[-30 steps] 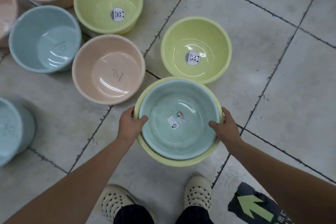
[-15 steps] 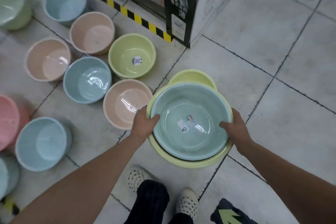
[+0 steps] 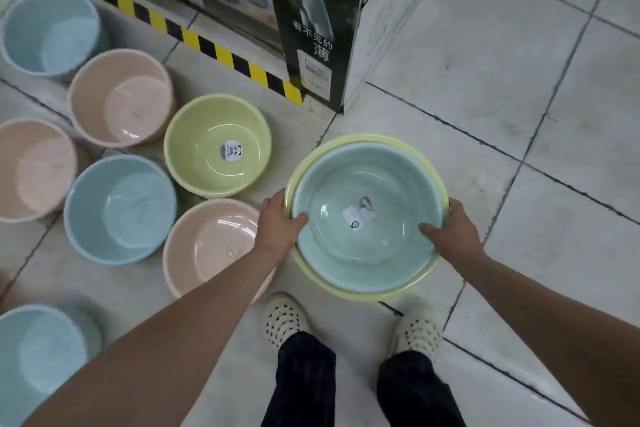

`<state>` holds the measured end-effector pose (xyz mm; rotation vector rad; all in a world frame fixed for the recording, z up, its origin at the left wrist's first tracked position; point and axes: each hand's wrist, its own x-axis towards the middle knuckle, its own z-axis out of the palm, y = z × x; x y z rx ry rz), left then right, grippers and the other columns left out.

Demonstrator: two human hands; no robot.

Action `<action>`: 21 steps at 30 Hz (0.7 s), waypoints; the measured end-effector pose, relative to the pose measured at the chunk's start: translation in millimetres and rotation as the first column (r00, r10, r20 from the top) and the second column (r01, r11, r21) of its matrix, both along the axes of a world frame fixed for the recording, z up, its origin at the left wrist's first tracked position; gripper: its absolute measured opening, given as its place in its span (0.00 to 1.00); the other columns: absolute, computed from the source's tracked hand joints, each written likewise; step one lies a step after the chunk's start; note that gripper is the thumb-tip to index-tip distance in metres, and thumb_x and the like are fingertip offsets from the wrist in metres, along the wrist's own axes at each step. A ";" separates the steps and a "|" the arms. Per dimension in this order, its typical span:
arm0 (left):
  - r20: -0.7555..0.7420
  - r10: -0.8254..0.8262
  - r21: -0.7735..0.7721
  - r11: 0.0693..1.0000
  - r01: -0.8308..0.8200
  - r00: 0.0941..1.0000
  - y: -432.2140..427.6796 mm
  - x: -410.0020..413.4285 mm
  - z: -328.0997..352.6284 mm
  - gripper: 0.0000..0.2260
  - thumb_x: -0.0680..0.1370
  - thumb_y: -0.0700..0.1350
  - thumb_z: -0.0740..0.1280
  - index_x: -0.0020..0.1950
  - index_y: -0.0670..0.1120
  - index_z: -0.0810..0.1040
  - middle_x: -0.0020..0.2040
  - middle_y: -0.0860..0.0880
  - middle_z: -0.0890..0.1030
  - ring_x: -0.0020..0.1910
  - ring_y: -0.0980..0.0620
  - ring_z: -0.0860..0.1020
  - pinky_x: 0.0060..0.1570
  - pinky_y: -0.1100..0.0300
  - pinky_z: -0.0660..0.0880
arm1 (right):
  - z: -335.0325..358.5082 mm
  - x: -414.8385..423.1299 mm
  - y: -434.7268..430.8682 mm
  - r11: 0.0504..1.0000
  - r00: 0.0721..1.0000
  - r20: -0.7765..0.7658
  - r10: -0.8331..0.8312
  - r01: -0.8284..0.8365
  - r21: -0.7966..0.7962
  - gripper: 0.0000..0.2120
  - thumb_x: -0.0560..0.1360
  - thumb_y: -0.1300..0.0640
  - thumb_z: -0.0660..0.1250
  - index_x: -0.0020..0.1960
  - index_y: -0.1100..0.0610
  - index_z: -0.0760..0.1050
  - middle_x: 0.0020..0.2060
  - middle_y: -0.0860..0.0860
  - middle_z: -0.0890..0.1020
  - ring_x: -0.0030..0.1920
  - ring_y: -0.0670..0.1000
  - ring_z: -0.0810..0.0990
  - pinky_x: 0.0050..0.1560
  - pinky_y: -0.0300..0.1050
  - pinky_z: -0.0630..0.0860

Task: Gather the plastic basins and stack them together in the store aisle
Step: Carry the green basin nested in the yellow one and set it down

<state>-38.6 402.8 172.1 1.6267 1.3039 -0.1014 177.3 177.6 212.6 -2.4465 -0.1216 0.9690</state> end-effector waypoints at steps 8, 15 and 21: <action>-0.087 0.109 -0.064 0.991 -0.115 0.990 4.0 28.9 -98.9 0.29 0.60 0.51 0.68 0.62 0.50 0.78 0.53 0.43 0.80 0.47 0.44 0.82 0.53 0.48 0.80 | -101.6 22.3 12.3 0.992 1.000 0.005 0.029 -0.028 -0.120 0.21 0.71 0.59 0.74 0.60 0.62 0.71 0.47 0.54 0.76 0.44 0.56 0.76 0.43 0.50 0.74; -0.162 0.113 -0.097 0.987 -0.130 0.980 -19.1 42.5 -134.8 0.24 0.67 0.44 0.71 0.63 0.47 0.76 0.58 0.46 0.76 0.52 0.45 0.77 0.55 0.55 0.74 | -157.6 31.3 2.5 0.972 0.994 -0.031 0.103 -0.107 -0.210 0.21 0.71 0.57 0.73 0.60 0.63 0.72 0.48 0.56 0.78 0.47 0.59 0.78 0.43 0.48 0.73; -0.132 0.179 -0.141 0.970 -0.197 0.975 -25.1 37.7 -174.1 0.30 0.67 0.45 0.69 0.70 0.49 0.71 0.61 0.45 0.77 0.56 0.44 0.79 0.60 0.45 0.76 | -190.9 37.1 7.3 0.967 0.993 -0.071 0.099 -0.112 -0.227 0.21 0.73 0.55 0.71 0.63 0.60 0.71 0.47 0.54 0.77 0.47 0.58 0.77 0.47 0.51 0.76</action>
